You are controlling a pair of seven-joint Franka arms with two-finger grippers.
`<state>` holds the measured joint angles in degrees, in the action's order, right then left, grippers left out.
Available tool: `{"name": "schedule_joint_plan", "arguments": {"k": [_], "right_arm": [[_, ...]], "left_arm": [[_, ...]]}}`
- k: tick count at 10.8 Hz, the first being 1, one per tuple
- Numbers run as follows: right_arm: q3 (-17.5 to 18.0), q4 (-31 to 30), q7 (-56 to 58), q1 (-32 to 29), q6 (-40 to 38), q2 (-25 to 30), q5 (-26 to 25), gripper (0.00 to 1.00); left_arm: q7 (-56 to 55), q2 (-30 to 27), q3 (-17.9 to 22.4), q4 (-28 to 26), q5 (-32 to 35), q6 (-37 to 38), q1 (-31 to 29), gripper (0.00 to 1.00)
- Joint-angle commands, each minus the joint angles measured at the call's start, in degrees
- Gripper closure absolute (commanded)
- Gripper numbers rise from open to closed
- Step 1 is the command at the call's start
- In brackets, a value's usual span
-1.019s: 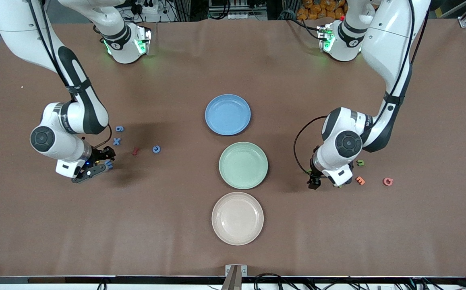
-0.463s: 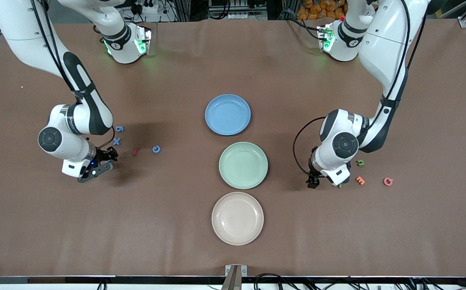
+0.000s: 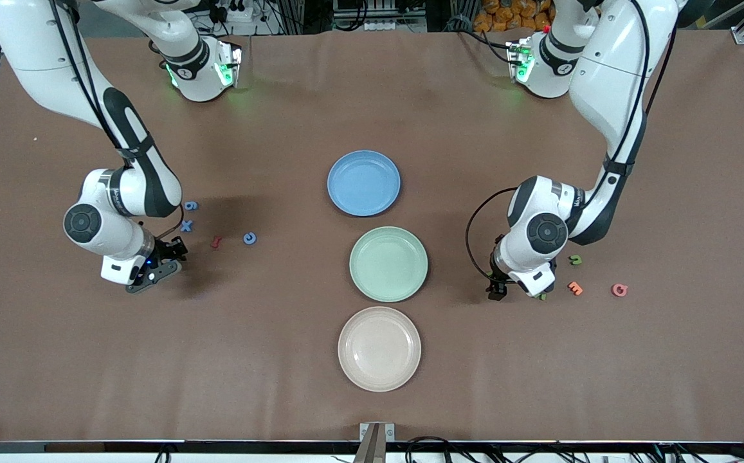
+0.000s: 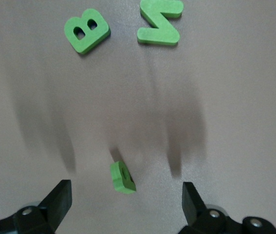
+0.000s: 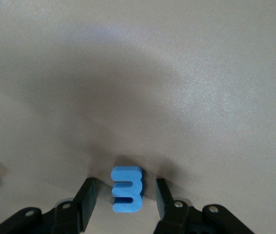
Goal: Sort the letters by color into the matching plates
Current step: 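Drop the blue m on the blue plate while the left gripper drops green piece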
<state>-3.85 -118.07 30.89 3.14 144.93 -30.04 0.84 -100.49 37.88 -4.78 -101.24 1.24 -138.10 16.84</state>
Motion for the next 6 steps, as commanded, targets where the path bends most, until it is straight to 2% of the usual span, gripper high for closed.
{"name": "schedule_joint_plan", "arguments": {"k": [1,6], "right_arm": [[0.3,0.2,3.3,-1.0,1.0,-0.7,-0.4,1.00],[0.8,0.4,1.1,-0.2,-1.0,2.6,0.3,1.00]], "left_arm": [[-1.3,0.3,0.7,-0.3,0.0,-0.8,0.7,0.00],[-2.2,1.1,0.8,-0.3,1.3,-0.8,0.7,0.00]]}}
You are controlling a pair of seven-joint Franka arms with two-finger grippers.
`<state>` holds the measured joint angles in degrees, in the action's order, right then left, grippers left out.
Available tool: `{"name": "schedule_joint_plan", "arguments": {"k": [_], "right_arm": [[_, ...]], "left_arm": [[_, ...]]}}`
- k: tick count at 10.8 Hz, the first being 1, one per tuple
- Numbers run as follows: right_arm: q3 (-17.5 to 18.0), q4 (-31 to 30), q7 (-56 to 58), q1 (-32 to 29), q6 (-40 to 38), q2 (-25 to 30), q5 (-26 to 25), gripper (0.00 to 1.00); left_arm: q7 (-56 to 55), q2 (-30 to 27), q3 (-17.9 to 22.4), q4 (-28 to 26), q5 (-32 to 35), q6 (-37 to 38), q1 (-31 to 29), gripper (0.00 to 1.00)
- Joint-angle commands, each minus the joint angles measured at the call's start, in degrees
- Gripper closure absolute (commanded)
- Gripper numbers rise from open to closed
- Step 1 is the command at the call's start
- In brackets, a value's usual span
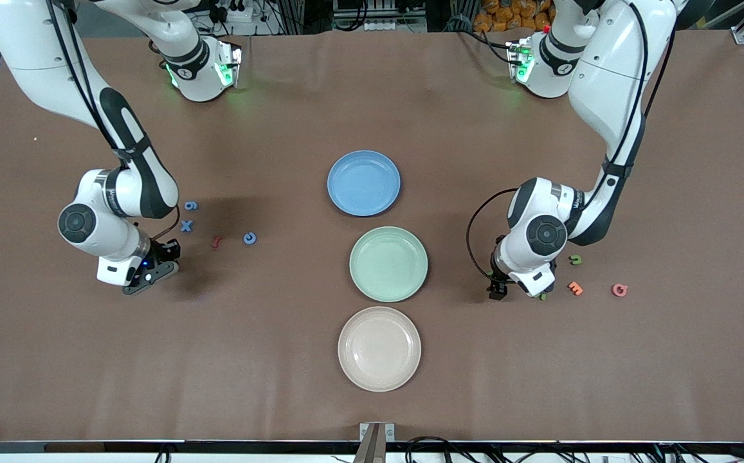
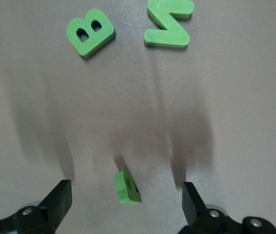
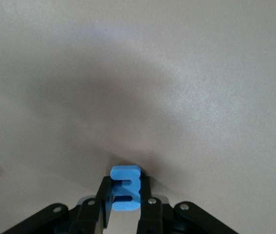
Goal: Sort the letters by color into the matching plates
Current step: 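Drop the blue m on the blue plate while the left gripper drops green piece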
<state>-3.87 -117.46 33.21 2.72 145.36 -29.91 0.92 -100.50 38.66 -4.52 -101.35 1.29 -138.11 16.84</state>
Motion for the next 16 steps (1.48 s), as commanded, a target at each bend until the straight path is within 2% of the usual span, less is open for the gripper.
{"name": "schedule_joint_plan", "arguments": {"k": [1,3,4,5,6,11,16], "right_arm": [[1.2,0.2,-3.2,1.0,-3.7,3.7,0.2,1.00],[1.4,1.4,-7.6,3.2,-7.9,5.7,0.1,1.00],[1.4,1.7,-9.1,4.5,-8.9,6.4,0.1,1.00],[1.4,2.3,-10.3,5.8,-10.4,6.8,0.2,1.00],[1.5,2.8,-13.8,7.4,-11.8,7.4,0.2,1.00],[1.9,2.8,-30.3,18.3,-15.6,10.3,0.2,1.00],[1.9,2.8,-52.2,33.9,-15.9,10.8,0.2,1.00]], "left_arm": [[-2.2,0.3,0.6,-0.3,1.3,-0.8,0.6,0.00],[-2.2,0.3,0.7,-0.3,1.3,-0.8,0.6,0.00],[-2.2,0.2,0.7,-0.6,1.3,-0.7,0.7,0.25],[-3.3,-0.1,0.7,-0.8,1.6,-0.7,0.5,0.86],[-4.3,-0.4,0.7,-1.1,1.7,-0.6,0.5,1.00],[-4.3,-1.1,0.7,-1.0,1.7,-0.6,0.5,1.00],[-2.9,-3.9,0.3,2.1,1.8,-0.5,0.7,1.00]]}}
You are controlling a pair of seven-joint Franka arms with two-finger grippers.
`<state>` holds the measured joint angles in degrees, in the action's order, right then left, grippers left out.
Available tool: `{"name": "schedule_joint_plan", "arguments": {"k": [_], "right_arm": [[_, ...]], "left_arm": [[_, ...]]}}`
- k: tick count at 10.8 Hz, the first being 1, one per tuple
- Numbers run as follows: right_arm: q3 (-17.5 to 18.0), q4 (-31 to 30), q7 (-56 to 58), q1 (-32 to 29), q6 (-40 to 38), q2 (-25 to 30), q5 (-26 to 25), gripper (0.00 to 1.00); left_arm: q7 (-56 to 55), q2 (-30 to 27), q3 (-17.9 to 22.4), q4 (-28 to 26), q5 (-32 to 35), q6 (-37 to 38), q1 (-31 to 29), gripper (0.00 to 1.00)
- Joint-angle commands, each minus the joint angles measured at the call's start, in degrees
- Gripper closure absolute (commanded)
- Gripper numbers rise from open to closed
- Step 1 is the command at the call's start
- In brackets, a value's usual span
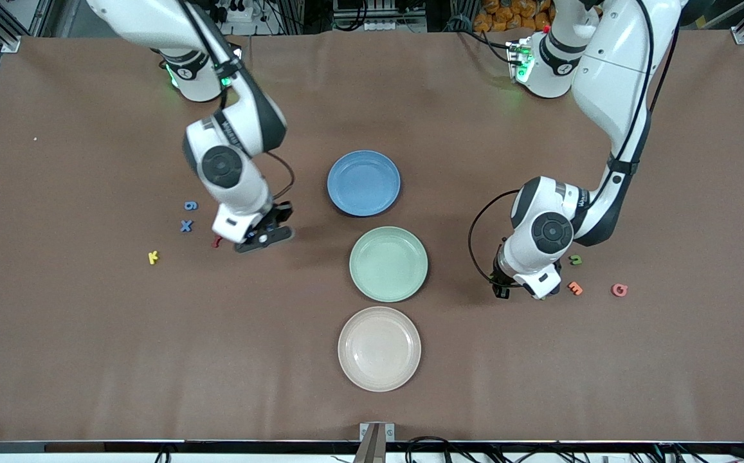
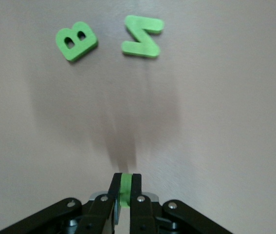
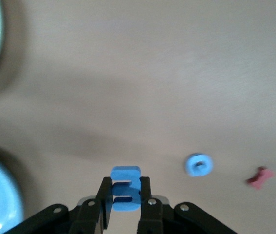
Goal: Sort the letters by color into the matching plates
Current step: 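Drop the blue m on the blue plate while the left gripper drops green piece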
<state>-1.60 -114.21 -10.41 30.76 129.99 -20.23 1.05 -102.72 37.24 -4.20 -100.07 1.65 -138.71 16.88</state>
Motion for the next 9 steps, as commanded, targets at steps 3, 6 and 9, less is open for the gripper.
{"name": "schedule_joint_plan", "arguments": {"k": [3,6,9], "right_arm": [[1.4,-0.6,-21.8,13.4,0.8,0.5,0.1,1.00],[6.0,-0.9,-31.3,15.0,3.4,-0.1,0.1,1.00],[7.9,-2.8,-34.5,15.3,7.3,-0.8,0.1,1.00]], "left_arm": [[-0.7,-2.3,-1.5,4.6,1.3,-0.1,2.3,1.00],[-1.6,-1.9,-3.6,7.5,0.6,-0.1,4.1,1.00],[-3.8,-1.0,-4.6,10.7,0.6,-0.2,7.2,1.00]]}}
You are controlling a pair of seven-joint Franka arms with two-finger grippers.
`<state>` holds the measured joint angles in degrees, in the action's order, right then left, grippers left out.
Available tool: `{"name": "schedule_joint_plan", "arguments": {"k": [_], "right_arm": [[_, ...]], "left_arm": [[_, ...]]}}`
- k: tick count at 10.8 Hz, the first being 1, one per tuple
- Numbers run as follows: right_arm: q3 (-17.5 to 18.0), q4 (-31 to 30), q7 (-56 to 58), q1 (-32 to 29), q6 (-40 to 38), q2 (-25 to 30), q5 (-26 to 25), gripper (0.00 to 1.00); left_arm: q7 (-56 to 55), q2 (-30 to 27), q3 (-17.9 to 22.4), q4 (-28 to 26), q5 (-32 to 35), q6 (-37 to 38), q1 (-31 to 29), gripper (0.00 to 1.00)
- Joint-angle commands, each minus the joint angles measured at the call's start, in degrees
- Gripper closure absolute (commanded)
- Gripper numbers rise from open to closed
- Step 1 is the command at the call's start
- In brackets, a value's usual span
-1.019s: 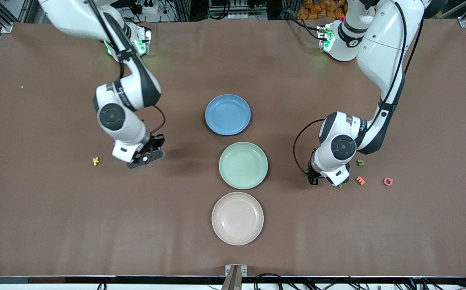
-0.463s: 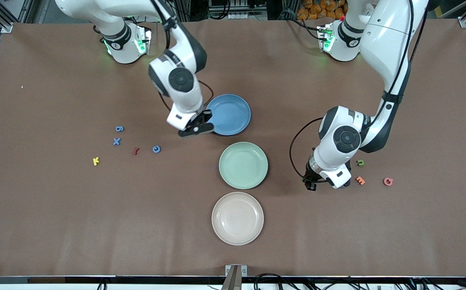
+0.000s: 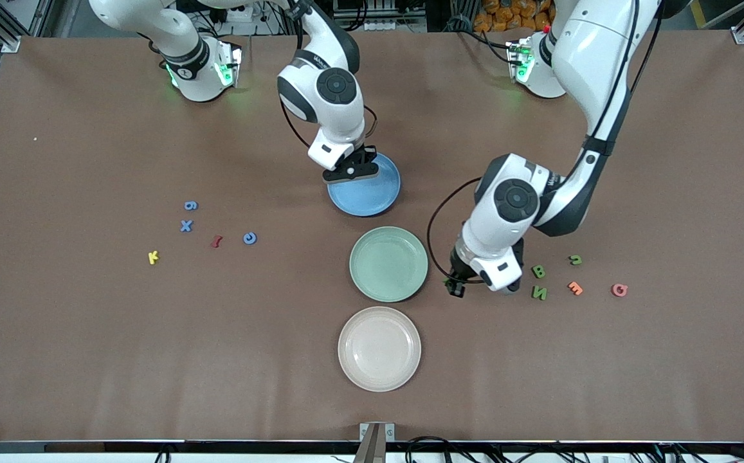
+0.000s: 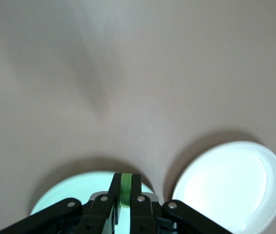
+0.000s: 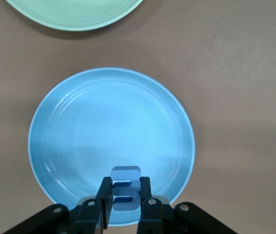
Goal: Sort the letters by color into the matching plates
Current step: 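Drop the blue m on the blue plate while the left gripper drops green piece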
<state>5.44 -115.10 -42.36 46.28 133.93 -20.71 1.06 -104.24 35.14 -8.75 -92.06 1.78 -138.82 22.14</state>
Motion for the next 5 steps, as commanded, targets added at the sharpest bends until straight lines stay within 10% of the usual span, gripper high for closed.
{"name": "schedule_joint_plan", "arguments": {"k": [1,5], "right_arm": [[1.2,-2.6,-2.6,-0.3,4.1,-0.4,0.1,1.00],[3.8,-4.1,-4.2,-0.7,6.3,-1.9,-0.5,0.94]], "left_arm": [[-2.3,1.9,0.0,4.0,0.6,0.0,3.5,1.00],[-2.3,3.1,0.6,5.4,1.1,0.0,7.6,0.90]]}}
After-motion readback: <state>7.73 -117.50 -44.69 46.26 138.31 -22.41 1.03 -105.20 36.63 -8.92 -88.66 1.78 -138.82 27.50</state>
